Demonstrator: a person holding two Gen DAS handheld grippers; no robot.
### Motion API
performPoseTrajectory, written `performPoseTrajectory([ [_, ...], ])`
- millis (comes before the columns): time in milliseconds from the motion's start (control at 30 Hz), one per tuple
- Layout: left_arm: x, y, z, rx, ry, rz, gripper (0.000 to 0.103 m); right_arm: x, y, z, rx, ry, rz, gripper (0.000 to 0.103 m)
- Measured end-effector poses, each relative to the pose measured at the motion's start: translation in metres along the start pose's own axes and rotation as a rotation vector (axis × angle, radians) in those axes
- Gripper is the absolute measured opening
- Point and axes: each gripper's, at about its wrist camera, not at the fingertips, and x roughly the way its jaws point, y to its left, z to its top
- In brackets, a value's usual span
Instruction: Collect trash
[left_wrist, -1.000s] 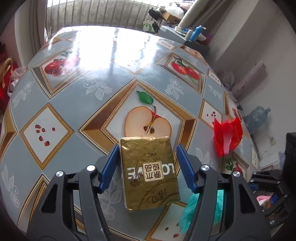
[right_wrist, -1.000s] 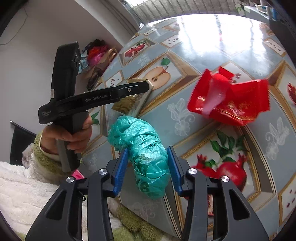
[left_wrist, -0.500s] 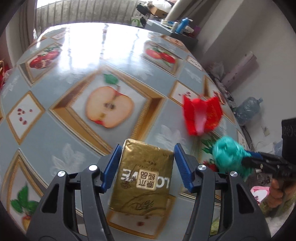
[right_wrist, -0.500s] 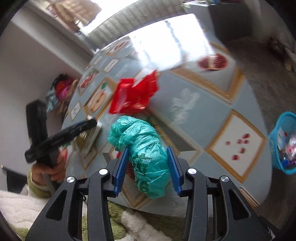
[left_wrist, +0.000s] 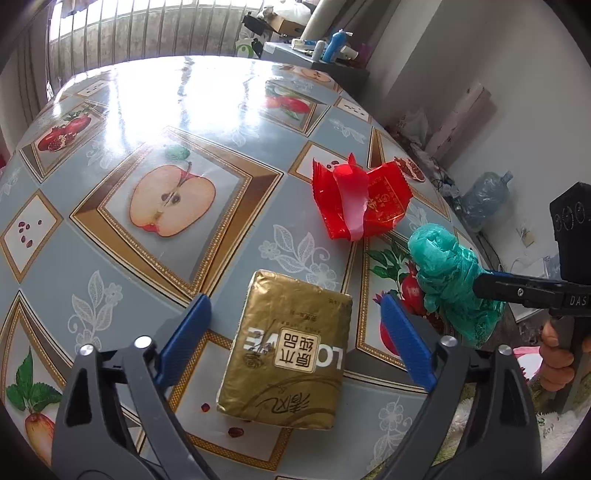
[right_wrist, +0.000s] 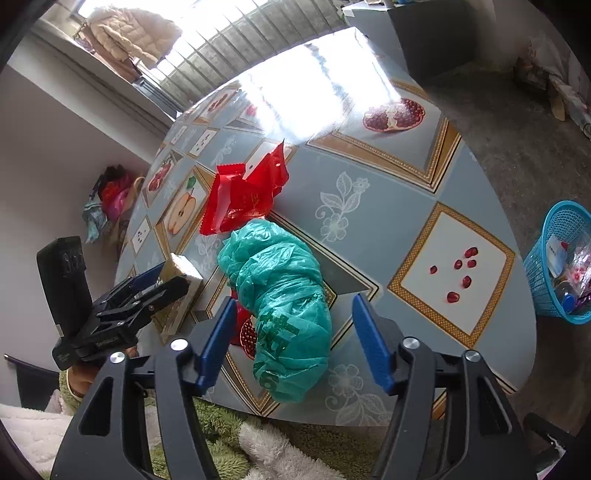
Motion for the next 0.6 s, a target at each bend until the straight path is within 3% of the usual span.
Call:
performPoseTrajectory([
  [167,-0.004,0.006,-0.004,-0.027,-0.034,-0.030,0.094,0.011,0.002,-0.004,0.004,0.020,-0.009,0.071],
  [433,-0.006,0.001,-0.007,-0.009,-0.029,0.004,0.094,0.012,0.002,-0.010,0.001,-0.034,0.023,0.084],
  [600,-0.007,0.004,-0.008,-0.047,-0.044,-0.012,0.094,0.012,0.005,-0.013,-0.030,-0.054,-0.012,0.092],
])
